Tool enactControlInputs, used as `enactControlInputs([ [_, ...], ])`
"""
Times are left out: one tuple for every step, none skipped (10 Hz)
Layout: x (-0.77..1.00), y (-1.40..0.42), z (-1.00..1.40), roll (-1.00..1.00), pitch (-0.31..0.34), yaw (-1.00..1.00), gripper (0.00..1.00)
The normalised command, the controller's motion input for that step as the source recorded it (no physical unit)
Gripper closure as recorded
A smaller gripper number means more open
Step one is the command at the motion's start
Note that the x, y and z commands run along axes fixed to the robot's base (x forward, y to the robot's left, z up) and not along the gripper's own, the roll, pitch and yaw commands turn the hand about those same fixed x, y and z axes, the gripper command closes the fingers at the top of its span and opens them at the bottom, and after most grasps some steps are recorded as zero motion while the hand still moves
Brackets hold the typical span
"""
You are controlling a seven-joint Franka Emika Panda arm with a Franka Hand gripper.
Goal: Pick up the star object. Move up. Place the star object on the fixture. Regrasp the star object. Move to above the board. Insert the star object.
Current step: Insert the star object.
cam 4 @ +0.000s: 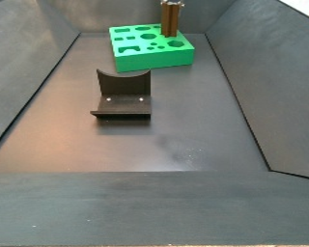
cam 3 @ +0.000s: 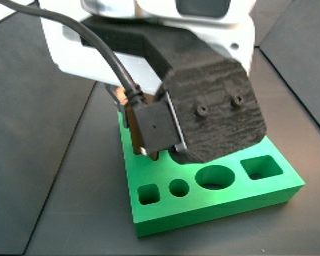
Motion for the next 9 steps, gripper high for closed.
enactControlInputs([
  [0.15,0.13,-0.23,-0.08,0.027,0.05,1.00],
  [0.18,0.17,-0.76,-0.12,0.010,0.03,1.00],
  [0.47,0.03,-0.99,-0.04,0.091,0.07,1.00],
  [0.46,0.05,-1.00,-0.03,0.094,0.06,1.00],
  [0.48,0.03,-0.99,-0.04,0.089,0.07,1.00],
  [0.19,0.08,-0.57,-0.06,0.053,0.00,1.00],
  [0.06,0.00,0.00,0.01,0.056,0.00,1.00],
  [0.03,0.00,0.00,0.00,0.039,0.00,1.00],
  [0.00,0.00,0.00,0.00,0.000,0.00,1.00],
])
